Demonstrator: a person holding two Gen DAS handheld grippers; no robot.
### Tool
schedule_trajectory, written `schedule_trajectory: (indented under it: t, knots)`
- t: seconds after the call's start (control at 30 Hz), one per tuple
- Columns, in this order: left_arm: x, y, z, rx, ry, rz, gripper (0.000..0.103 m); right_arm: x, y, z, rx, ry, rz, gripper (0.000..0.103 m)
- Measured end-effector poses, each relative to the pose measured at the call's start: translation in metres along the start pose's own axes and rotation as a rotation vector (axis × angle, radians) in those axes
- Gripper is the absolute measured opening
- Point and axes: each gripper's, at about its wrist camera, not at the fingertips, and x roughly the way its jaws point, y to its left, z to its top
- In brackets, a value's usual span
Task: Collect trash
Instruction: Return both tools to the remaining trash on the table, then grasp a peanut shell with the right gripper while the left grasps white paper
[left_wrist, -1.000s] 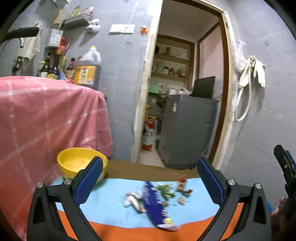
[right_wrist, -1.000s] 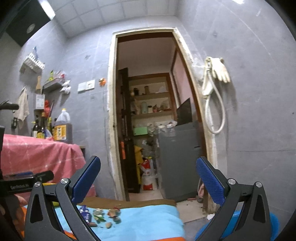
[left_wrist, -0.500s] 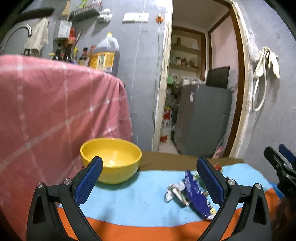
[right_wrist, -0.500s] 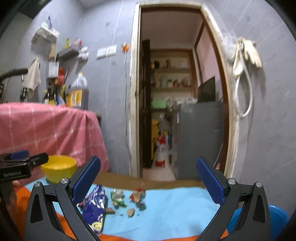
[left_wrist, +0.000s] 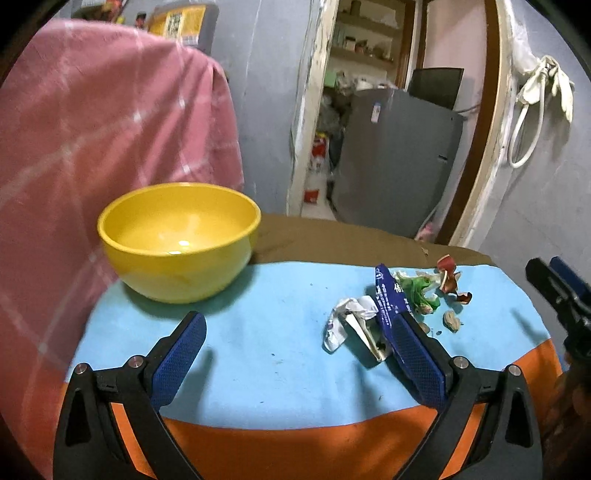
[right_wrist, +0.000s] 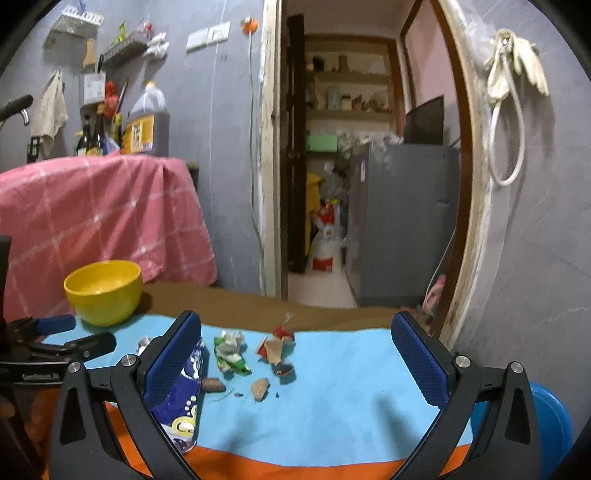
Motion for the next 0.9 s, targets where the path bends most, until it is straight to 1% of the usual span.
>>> schedule_trajectory:
  t: [0.1,0.2,0.23,0.27,0.3,0.43,0.47,0.5,0.53,0.57,0.6,0.63,0.67,0.7,0.8,0.87,0.9]
  knots:
    - [0.010,0.002,0.003,-0.018,0.047,-0.032,0.093,0.010,-0.001,-0.001,0.004,0.054,0.014,0.098]
    - [0.029,0.003,0.008,-0.026,0.123,-0.070,0.080,0.022,-0.004,-0.003,0.025,0.131,0.048,0.095]
    - [0.035,0.003,0.010,-0.027,0.145,-0.079,0.078,0.026,-0.007,-0.004,0.036,0.157,0.064,0.091]
    - [0.039,0.002,0.011,-0.030,0.161,-0.087,0.076,0.030,-0.008,-0.005,0.045,0.176,0.073,0.085]
    - [0.042,0.002,0.012,-0.033,0.169,-0.093,0.073,0.033,-0.011,-0.006,0.058,0.200,0.086,0.084]
    - [0.048,-0.002,0.018,-0.041,0.167,-0.130,0.068,0.046,-0.012,-0.011,0.084,0.288,0.137,0.074]
    - [0.050,-0.002,0.019,-0.040,0.175,-0.138,0.062,0.051,-0.012,-0.014,0.089,0.321,0.154,0.073]
    - [0.052,-0.003,0.019,-0.038,0.188,-0.144,0.052,0.055,-0.011,-0.018,0.094,0.356,0.170,0.071]
    - [0.054,-0.003,0.019,-0.039,0.200,-0.150,0.043,0.058,-0.010,-0.021,0.097,0.378,0.183,0.067]
    - [0.056,-0.002,0.019,-0.043,0.207,-0.161,0.040,0.062,-0.009,-0.026,0.100,0.411,0.201,0.062]
    - [0.057,-0.001,0.019,-0.051,0.209,-0.173,0.035,0.067,-0.005,-0.030,0.097,0.447,0.219,0.059]
    - [0.056,0.001,0.020,-0.057,0.210,-0.182,0.032,0.070,-0.003,-0.033,0.091,0.464,0.224,0.053]
    - [0.056,0.003,0.020,-0.067,0.212,-0.190,0.030,0.070,0.001,-0.034,0.077,0.475,0.226,0.050]
    - [0.056,0.005,0.020,-0.076,0.215,-0.196,0.027,0.069,0.003,-0.034,0.065,0.475,0.222,0.050]
    - [0.055,0.012,0.022,-0.116,0.222,-0.218,0.023,0.071,0.002,-0.035,0.064,0.490,0.216,0.047]
    - [0.054,0.017,0.022,-0.140,0.222,-0.225,0.020,0.075,0.000,-0.037,0.081,0.511,0.216,0.039]
    - [0.053,0.018,0.023,-0.150,0.222,-0.228,0.018,0.077,-0.002,-0.038,0.092,0.524,0.219,0.037]
